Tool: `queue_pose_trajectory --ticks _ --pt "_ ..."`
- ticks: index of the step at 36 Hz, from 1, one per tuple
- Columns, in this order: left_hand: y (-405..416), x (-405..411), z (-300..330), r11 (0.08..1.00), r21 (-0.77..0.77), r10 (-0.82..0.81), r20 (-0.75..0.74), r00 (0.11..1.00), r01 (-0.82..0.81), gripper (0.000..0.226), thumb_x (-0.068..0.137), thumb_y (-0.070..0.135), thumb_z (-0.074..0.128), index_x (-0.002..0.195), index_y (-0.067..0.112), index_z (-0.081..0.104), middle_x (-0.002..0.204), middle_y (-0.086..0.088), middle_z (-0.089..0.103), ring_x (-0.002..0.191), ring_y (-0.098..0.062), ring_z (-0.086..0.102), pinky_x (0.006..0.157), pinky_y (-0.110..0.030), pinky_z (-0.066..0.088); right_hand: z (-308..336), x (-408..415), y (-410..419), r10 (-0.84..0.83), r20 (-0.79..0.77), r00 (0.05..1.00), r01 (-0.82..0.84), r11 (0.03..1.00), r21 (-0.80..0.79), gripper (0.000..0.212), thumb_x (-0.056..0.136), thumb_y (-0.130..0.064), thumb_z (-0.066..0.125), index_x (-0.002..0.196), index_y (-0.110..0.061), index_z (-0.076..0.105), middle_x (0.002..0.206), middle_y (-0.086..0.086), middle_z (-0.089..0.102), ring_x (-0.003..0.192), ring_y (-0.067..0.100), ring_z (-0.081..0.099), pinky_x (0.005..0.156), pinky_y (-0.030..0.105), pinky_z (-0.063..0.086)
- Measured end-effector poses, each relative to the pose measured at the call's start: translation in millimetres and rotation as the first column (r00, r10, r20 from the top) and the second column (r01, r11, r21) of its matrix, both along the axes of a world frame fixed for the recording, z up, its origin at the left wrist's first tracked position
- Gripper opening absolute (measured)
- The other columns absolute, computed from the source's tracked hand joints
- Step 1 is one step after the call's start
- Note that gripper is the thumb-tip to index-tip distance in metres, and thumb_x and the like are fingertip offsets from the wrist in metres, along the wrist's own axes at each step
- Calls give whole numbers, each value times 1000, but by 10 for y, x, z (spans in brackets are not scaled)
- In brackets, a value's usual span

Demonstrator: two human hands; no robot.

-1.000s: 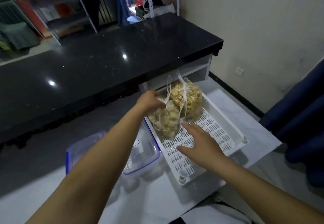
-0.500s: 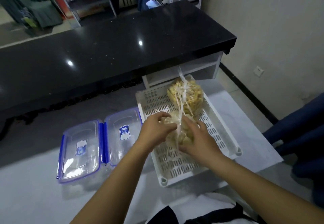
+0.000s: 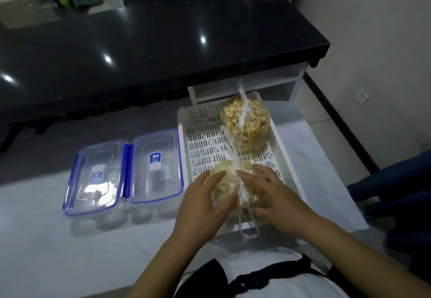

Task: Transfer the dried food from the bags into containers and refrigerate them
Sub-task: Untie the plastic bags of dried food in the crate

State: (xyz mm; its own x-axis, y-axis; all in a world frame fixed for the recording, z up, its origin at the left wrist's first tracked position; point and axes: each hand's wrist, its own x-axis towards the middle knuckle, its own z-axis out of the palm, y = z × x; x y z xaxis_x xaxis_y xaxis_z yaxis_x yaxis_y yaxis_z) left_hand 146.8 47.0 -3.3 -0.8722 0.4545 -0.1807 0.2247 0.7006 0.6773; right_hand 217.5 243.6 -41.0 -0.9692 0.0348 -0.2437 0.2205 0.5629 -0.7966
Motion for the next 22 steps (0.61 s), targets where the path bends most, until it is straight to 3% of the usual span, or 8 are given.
queue_pose_trajectory --ticks 2,4,7,9,12,14,17,22 --pt "3 -34 32 1000 -27 -2 19 1000 2 58 87 52 69 142 39 52 155 10 40 145 -10 32 115 -25 24 54 -17 57 43 14 999 -43 999 -2 84 83 -22 77 138 -67 33 147 -38 12 128 -7 34 87 -4 33" --pt "10 -88 76 1000 2 -16 3 1000 16 57 87 50 70 139 36 54 149 11 45 141 -9 37 116 -27 29 150 -51 142 82 30 996 -82 997 -6 73 84 -29 74 136 -67 38 150 -31 20 128 -5 39 97 10 39" --pt "57 -192 176 998 28 -58 -28 998 59 47 87 47 71 131 36 59 131 23 54 126 2 47 98 -6 31 291 -133 277 83 14 996 -83 996 -28 55 88 -35 71 134 -56 50 142 -26 40 128 -6 43 104 22 41" --pt "116 -274 240 995 -13 -102 -42 994 102 44 87 48 70 129 37 61 131 21 58 122 3 49 95 -7 33 365 -202 329 36 -1 999 -36 999 -28 46 89 -37 70 131 -49 56 137 -23 48 125 -5 46 104 23 42" --pt "255 -354 304 972 -158 -188 -83 979 173 44 88 47 68 130 37 61 135 16 60 125 -6 53 102 -27 43 422 -306 327 20 -7 1000 -20 999 47 38 91 -38 67 129 -41 62 135 -18 52 122 1 50 103 26 44" --pt "357 -371 320 938 -282 -232 -85 969 200 42 88 47 65 129 38 61 132 14 62 121 -12 56 97 -34 48 419 -363 276 44 -16 999 -42 993 108 36 92 -35 67 127 -37 63 134 -17 53 119 2 52 98 20 42" --pt "450 -373 295 916 -353 -230 -67 971 193 38 86 45 65 124 37 63 125 11 64 110 -15 60 80 -30 46 369 -415 177 45 -29 999 -38 980 193 32 93 -29 65 126 -32 66 133 -15 55 115 8 55 93 20 42" --pt "432 -322 230 941 -320 -142 -89 986 106 37 84 44 68 119 36 63 121 11 65 104 -13 62 75 -28 43 280 -352 84 -47 -75 996 59 985 165 19 91 -25 68 111 -27 71 121 -14 60 105 10 59 92 27 47"
